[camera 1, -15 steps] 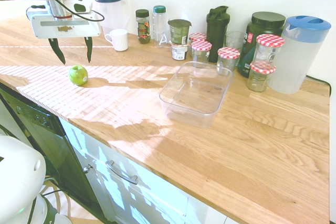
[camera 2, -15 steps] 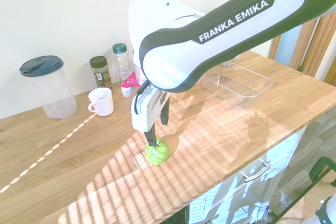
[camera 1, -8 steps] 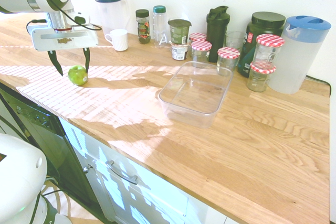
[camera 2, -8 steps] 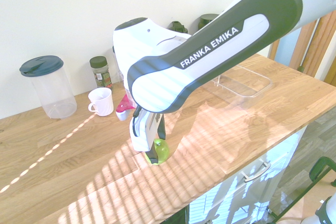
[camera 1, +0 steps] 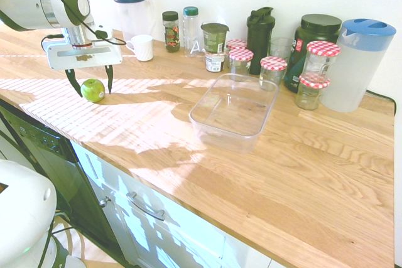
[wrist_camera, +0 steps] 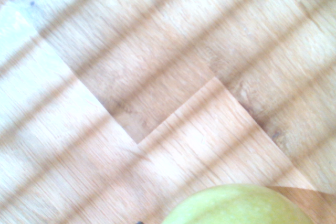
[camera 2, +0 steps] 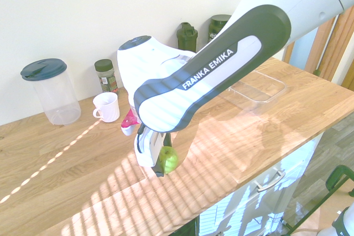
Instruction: Put the apple into the container
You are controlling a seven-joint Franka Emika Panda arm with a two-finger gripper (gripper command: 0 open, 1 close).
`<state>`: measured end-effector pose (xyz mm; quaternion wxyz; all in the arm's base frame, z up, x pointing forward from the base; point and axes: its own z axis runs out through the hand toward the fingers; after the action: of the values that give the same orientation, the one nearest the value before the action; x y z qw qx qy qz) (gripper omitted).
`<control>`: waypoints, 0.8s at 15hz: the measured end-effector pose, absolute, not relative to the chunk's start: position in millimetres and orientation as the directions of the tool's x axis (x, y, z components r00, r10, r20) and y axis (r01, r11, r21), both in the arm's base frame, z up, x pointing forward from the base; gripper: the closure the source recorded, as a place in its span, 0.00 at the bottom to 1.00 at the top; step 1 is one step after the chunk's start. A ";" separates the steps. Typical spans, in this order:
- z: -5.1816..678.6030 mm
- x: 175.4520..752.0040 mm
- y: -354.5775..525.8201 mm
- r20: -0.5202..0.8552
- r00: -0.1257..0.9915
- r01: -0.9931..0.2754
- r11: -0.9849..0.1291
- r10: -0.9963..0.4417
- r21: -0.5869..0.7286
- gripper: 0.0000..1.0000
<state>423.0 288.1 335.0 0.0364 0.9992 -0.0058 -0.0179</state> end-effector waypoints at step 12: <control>470.1 497.9 171.7 0.052 0.945 -0.325 -0.944 -0.323 0.054 1.00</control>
<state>497.9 171.7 470.1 0.0308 0.9857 -0.1644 0.0212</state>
